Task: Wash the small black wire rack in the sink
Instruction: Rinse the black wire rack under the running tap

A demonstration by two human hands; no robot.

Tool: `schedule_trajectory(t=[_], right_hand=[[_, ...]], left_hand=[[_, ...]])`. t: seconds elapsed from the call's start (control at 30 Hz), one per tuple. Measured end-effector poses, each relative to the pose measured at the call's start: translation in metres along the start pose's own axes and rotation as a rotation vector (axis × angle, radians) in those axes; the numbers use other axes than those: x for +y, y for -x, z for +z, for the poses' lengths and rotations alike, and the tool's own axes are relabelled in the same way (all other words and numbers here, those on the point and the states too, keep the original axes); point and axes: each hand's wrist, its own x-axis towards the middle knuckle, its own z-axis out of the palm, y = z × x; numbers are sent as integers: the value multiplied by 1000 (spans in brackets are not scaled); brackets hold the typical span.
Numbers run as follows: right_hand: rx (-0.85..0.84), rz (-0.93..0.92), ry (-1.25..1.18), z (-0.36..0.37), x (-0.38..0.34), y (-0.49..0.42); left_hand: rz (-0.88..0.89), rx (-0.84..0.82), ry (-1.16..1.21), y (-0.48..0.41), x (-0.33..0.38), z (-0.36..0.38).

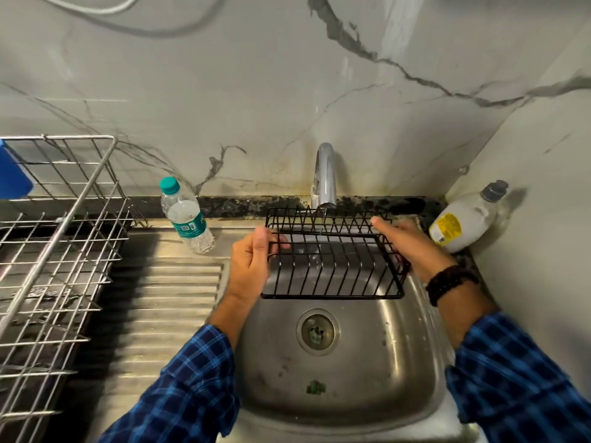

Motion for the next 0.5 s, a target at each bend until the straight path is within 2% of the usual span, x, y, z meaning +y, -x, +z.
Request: schedule_trajectory(t=[0.1, 0.17, 0.23, 0.27, 0.33, 0.37, 0.43, 0.5], right_hand=[[42, -57, -134, 1, 1, -3], [23, -71, -231, 8, 0, -1], [4, -105, -252, 19, 2, 3], [1, -140, -233, 26, 3, 6], [-1, -196, -173, 39, 2, 15], [-9, -224, -142, 45, 2, 17], [-16, -265, -86, 56, 2, 18], [-14, -266, 54, 69, -3, 23]], left_hand=[[73, 29, -246, -2, -6, -14], [-23, 88, -268, 0, -12, -19], [-229, 166, -208, 5, -14, -19], [-387, 180, -116, 7, -14, -21], [-723, 122, 76, 9, -16, -29], [-794, 73, 57, 11, -15, -34], [-781, 95, -28, 15, -17, -40], [-696, 270, 3, 17, -10, -40]])
